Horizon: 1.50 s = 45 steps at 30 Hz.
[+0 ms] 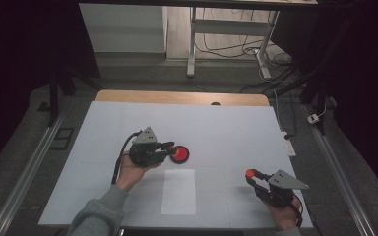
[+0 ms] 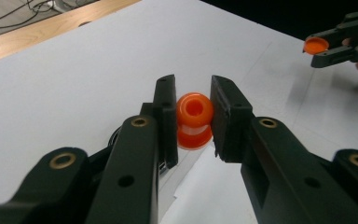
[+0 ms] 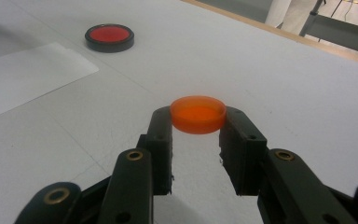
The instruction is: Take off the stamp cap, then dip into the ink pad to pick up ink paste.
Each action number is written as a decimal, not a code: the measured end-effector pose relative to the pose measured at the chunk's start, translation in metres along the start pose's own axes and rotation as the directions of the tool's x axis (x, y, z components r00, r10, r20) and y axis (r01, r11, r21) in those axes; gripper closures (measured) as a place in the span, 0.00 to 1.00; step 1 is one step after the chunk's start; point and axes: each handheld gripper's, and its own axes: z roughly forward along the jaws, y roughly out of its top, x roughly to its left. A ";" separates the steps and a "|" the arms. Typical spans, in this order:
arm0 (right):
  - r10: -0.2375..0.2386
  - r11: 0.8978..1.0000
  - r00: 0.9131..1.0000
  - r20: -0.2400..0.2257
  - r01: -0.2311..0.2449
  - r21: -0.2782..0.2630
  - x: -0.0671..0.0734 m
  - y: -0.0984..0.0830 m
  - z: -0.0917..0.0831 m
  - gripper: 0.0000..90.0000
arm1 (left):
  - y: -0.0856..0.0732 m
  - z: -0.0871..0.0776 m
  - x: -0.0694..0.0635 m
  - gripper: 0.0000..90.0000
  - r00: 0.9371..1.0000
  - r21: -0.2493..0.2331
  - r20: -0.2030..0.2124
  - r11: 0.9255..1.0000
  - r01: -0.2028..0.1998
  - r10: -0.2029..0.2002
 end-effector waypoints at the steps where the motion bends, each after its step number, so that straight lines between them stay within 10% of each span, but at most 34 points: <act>1: -0.001 1.000 1.000 0.006 0.001 0.002 0.000 0.000 0.000 0.72 | 0.000 0.002 0.001 0.81 1.000 0.003 0.000 1.000 0.001 -0.001; 45: 0.002 1.000 1.000 0.001 -0.002 0.000 0.000 -0.001 0.000 0.72 | -0.008 0.051 0.024 0.81 0.998 0.077 -0.059 0.997 0.005 0.000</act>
